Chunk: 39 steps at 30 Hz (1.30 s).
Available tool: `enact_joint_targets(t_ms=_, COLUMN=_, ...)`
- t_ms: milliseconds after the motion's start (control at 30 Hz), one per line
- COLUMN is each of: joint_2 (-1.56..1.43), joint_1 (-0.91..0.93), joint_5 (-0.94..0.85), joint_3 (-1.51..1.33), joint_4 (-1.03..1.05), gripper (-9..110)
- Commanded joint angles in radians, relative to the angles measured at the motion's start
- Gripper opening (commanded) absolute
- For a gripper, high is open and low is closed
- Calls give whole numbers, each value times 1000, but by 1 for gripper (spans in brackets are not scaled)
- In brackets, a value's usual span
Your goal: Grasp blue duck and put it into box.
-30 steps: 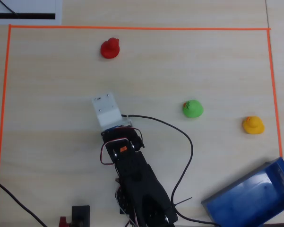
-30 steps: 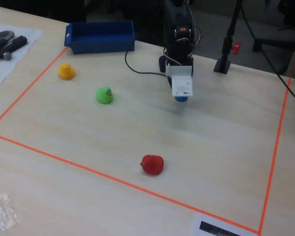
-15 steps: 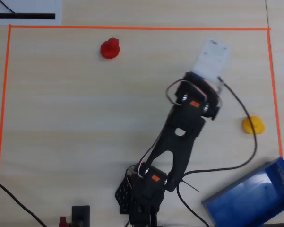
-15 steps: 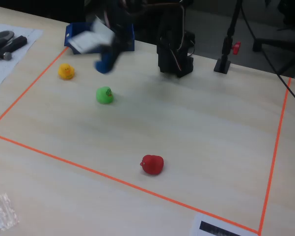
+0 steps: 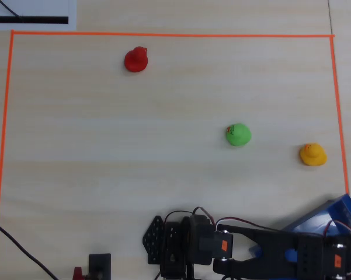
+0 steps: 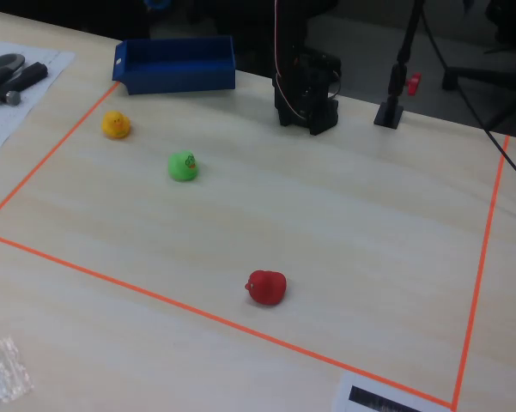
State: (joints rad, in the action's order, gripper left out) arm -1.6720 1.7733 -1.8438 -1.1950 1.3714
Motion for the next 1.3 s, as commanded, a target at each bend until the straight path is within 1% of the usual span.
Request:
enact_joint_targets(t_ms=0, joint_2=-92, joint_1=64, joint_5=-15, joint_3=-94, joint_4=9, gripper=0)
enact_joint_targets(t_ms=133, joint_2=-133, joint_1=69, joint_5=-15, joint_3=-250, joint_4=-31, gripper=0)
enact_joint_targets(t_ms=333, joint_2=-143, joint_1=64, joint_5=-15, joint_3=-453, joint_4=-235, gripper=0)
enact_joint_targets(t_ms=567, joint_2=-98, joint_1=83, joint_5=-49, joint_3=-612, joint_4=-471, gripper=0)
enact_joint_targets(t_ms=667, joint_2=-104, joint_1=89, joint_5=-83, joint_3=-681, joint_4=-518, gripper=1)
enact_joint_targets(t_ms=700, joint_2=-107, joint_1=89, joint_5=-86, joint_3=-696, joint_4=-525, gripper=2)
enact_joint_targets(t_ms=800, joint_2=-127, joint_1=89, joint_5=-126, joint_3=-746, joint_4=-541, gripper=21)
enact_joint_targets(t_ms=967, joint_2=-152, joint_1=80, joint_5=-149, joint_3=-779, joint_4=-540, gripper=32)
enact_joint_targets(t_ms=1133, joint_2=-167, joint_1=64, joint_5=-144, joint_3=-773, joint_4=-523, gripper=37)
enact_joint_targets(t_ms=1200, joint_2=-179, joint_1=49, joint_5=-124, joint_3=-762, joint_4=-509, gripper=35)
enact_joint_targets(t_ms=1267, joint_2=-196, joint_1=8, joint_5=-38, joint_3=-719, joint_4=-497, gripper=32)
